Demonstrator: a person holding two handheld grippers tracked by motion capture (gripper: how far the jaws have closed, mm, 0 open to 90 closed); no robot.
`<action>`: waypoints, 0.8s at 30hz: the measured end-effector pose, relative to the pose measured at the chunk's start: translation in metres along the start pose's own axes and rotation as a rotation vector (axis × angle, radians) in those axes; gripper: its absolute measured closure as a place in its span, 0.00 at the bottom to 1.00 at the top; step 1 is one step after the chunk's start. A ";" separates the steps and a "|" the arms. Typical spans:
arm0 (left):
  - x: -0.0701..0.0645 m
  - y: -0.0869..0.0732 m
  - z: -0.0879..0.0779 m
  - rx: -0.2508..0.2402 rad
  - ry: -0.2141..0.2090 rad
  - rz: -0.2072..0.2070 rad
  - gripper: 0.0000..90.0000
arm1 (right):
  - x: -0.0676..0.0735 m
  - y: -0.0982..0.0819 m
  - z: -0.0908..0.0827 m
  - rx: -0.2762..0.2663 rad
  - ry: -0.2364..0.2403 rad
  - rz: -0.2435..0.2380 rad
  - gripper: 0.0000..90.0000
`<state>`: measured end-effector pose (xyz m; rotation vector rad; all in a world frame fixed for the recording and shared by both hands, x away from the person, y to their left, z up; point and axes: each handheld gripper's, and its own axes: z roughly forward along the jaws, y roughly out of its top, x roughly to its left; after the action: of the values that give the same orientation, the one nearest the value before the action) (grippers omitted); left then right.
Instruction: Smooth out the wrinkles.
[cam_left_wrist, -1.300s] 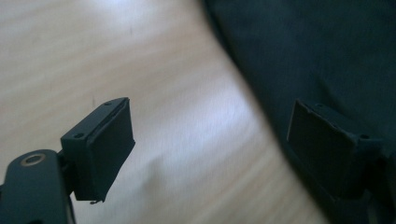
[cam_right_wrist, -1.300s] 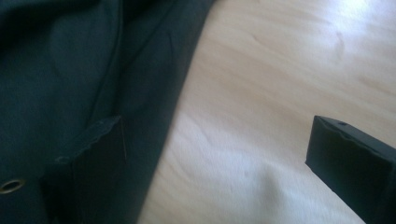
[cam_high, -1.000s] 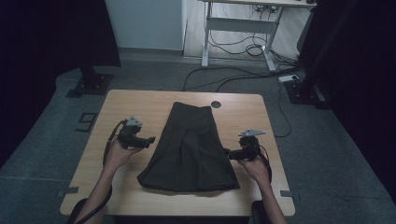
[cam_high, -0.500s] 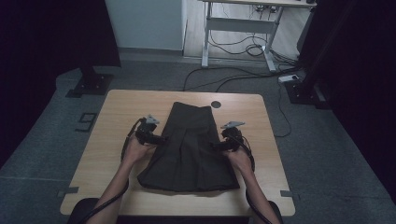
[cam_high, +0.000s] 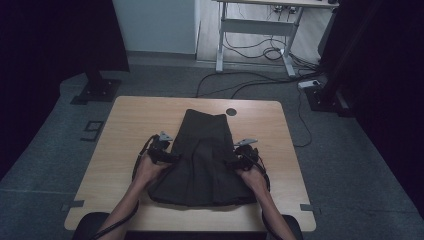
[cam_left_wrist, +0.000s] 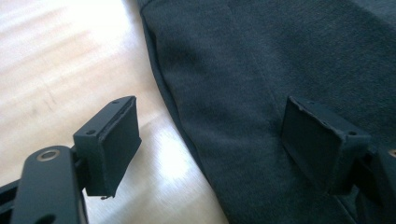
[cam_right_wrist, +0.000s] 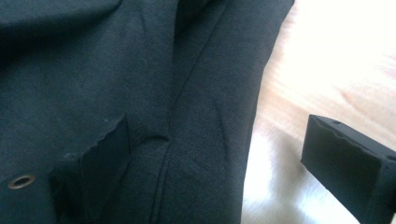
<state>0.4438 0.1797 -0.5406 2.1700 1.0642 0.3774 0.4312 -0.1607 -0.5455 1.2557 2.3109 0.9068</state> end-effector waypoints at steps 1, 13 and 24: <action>0.000 0.000 0.000 0.000 0.000 0.000 0.21 | 0.000 0.000 0.000 0.000 0.000 0.000 0.09; -0.035 -0.035 -0.034 0.022 -0.031 0.039 0.21 | 0.027 -0.032 -0.031 0.029 0.066 -0.016 0.10; -0.063 -0.055 -0.057 0.033 -0.070 0.093 0.19 | 0.047 -0.057 -0.059 0.037 0.116 -0.071 0.14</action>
<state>0.3425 0.1798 -0.5351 2.2505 0.9401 0.3259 0.3371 -0.1651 -0.5418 1.1556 2.4554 0.9399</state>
